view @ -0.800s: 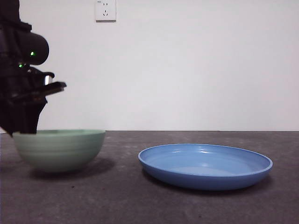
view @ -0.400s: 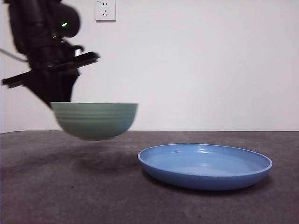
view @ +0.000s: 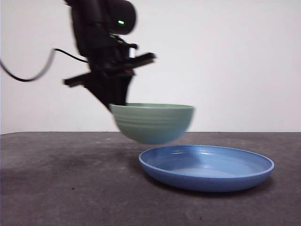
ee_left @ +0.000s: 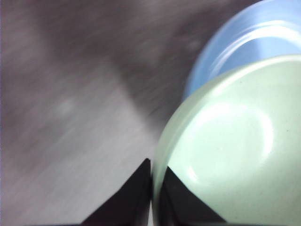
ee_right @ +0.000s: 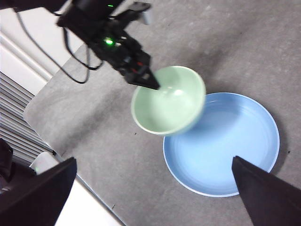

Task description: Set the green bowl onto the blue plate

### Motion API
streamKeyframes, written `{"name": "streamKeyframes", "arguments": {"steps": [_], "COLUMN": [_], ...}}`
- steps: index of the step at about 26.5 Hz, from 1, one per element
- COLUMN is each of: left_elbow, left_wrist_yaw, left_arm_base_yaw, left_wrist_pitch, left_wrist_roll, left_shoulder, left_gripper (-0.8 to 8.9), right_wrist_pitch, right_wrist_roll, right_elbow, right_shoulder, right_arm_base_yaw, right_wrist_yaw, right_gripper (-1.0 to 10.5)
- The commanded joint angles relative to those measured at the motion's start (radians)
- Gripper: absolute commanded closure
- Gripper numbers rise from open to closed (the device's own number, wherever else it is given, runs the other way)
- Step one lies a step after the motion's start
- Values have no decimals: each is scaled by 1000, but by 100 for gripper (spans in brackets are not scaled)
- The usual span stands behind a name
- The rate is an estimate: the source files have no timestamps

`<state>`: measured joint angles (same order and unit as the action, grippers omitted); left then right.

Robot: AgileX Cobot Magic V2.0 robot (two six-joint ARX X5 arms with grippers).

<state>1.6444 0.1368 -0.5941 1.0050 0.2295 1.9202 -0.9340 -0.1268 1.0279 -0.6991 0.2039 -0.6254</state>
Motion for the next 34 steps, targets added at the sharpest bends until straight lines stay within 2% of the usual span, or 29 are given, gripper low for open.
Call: {"name": "streamKeyframes", "arguments": {"steps": [1,11,27,29,32,34], "left_elbow": [90,284,286,286,298,314], "left_wrist_yaw": [1,1,-17,-17,-16,-16], "left_arm_base_yaw": [-43,-137,-152,-151,-151,-151], "left_wrist_pitch": [-3,7,37,35,35,41], "left_wrist_roll": [20,22,-4,-4,-4,-5], "left_shoulder": [78,260,300,300,294,278], "left_gripper": [804,804,802,737,501,377], "right_wrist_pitch": [7,10,7,6,6,6], "right_wrist_roll": [14,14,11,10,6,6], "right_elbow": [19,19,19,19,19,19], "right_shoulder": [-5,-5,-5,-5,-5,-5], "right_arm_base_yaw": [5,5,5,5,5,5], "right_wrist_yaw": [1,2,2,2,2,2], "right_gripper": [367,367,367,367,367,367]}}
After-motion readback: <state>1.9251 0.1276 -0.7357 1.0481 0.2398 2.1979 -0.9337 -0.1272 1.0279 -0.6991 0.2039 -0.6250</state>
